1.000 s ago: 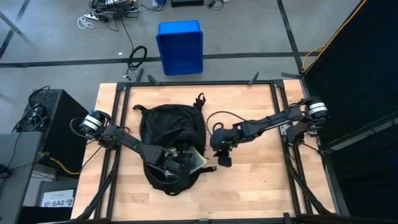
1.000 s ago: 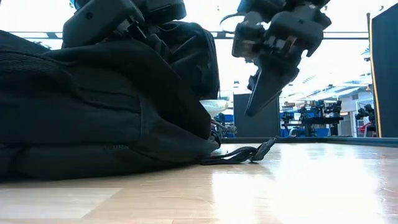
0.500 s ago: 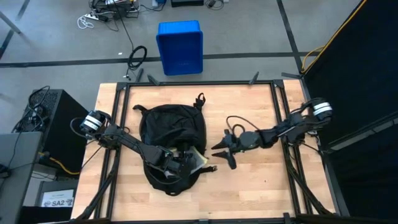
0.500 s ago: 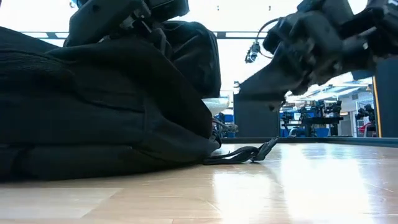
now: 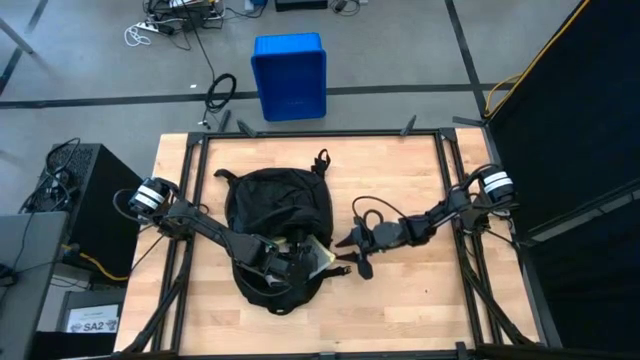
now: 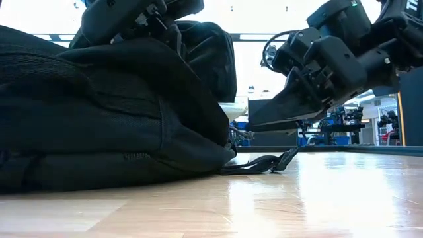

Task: Unpack backpack
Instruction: Close the black backpack

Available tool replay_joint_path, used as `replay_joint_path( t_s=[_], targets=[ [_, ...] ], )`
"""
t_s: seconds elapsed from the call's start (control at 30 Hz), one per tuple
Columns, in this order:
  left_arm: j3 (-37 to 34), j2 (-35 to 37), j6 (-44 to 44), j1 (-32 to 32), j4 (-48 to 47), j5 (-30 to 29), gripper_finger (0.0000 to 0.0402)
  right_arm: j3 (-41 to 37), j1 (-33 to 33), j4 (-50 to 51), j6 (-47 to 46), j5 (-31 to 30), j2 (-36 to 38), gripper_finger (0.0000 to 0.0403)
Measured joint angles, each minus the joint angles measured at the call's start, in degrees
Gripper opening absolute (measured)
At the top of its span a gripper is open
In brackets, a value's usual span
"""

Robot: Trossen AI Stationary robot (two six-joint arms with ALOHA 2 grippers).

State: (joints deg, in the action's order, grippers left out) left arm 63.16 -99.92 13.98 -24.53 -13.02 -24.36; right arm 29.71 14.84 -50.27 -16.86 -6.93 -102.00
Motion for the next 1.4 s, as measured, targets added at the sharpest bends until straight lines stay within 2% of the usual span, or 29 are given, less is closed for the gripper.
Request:
replay_joint_path(
  t_s=[0.2,0.47,0.83,1.07,1.4],
  targets=[
    [0.0,0.0,0.0,0.04,0.0,-0.02,0.009,-0.02,0.26,4.39,0.02,-2.74,-0.04,0.0143],
    [0.0,0.0,-0.04,0.04,0.0,-0.04,0.009,0.7,0.01,3.32,0.2,-2.5,-0.04,0.0151],
    [0.0,0.0,-0.04,0.04,-0.04,-0.04,0.009,3.32,0.06,6.87,1.89,-2.41,-0.04,0.0176],
    [0.0,0.0,-0.13,0.15,-0.09,-0.04,0.009,3.32,-0.1,6.49,0.52,-2.41,-0.05,0.0164],
    [0.04,0.02,-0.07,0.15,0.23,-0.07,0.009,5.87,-1.17,5.85,1.01,-0.35,-5.21,0.0163]
  ],
)
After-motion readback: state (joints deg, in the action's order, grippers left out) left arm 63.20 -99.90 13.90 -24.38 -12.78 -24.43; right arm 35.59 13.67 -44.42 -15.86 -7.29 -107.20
